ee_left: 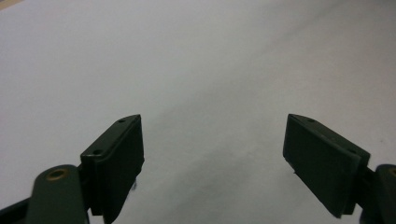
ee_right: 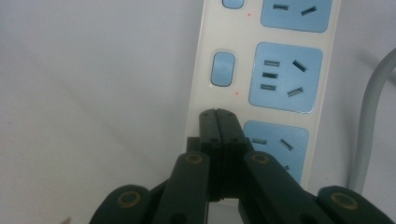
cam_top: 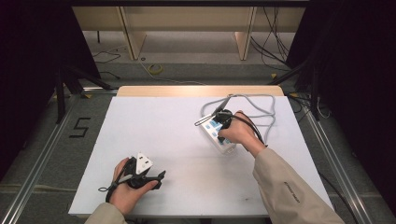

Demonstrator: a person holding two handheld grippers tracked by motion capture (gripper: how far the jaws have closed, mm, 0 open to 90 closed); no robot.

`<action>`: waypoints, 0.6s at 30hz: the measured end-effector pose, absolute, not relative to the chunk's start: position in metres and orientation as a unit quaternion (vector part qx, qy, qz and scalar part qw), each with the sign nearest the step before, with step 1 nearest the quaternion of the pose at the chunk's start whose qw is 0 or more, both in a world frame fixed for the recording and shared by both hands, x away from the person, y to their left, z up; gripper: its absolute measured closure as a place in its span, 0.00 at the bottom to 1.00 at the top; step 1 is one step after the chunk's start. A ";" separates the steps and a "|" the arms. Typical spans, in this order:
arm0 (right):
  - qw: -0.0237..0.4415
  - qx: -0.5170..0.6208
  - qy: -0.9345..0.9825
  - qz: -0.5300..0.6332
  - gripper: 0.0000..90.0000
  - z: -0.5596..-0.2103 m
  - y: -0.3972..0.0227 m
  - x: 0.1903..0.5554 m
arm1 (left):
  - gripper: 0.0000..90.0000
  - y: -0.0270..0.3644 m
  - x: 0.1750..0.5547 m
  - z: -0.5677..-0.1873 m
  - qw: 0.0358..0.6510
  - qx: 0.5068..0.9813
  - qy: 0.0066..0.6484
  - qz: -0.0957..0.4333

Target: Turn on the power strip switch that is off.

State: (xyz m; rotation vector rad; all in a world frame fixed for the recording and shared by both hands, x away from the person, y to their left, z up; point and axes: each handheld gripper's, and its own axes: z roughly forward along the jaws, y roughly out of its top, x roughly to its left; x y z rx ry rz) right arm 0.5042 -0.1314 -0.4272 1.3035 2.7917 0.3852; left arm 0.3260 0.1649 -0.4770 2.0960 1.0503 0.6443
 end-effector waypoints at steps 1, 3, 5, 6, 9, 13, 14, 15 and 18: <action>0.020 0.419 0.899 0.124 1.00 -0.428 -0.131 0.504 | 0.22 0.165 0.326 -0.477 0.348 0.808 0.406 0.248; 0.019 0.419 0.900 0.124 1.00 -0.428 -0.131 0.504 | 0.22 0.165 0.326 -0.477 0.348 0.808 0.405 0.248; 0.020 0.418 0.900 0.123 1.00 -0.428 -0.131 0.504 | 0.22 0.165 0.326 -0.477 0.348 0.808 0.405 0.248; 0.022 0.416 0.900 0.125 1.00 -0.428 -0.131 0.504 | 0.22 0.165 0.326 -0.477 0.348 0.808 0.405 0.248; 0.023 0.417 0.900 0.122 1.00 -0.428 -0.130 0.504 | 0.22 0.164 0.326 -0.477 0.348 0.808 0.405 0.248; 0.026 0.417 0.901 0.119 1.00 -0.428 -0.129 0.503 | 0.22 0.164 0.326 -0.477 0.349 0.808 0.405 0.249; 0.027 0.417 0.901 0.119 1.00 -0.428 -0.129 0.503 | 0.22 0.164 0.326 -0.477 0.349 0.808 0.405 0.249; 0.026 0.418 0.900 0.119 1.00 -0.428 -0.129 0.503 | 0.22 0.164 0.326 -0.477 0.349 0.808 0.405 0.249; 0.026 0.418 0.900 0.122 1.00 -0.429 -0.130 0.504 | 0.22 0.164 0.326 -0.477 0.349 0.808 0.405 0.249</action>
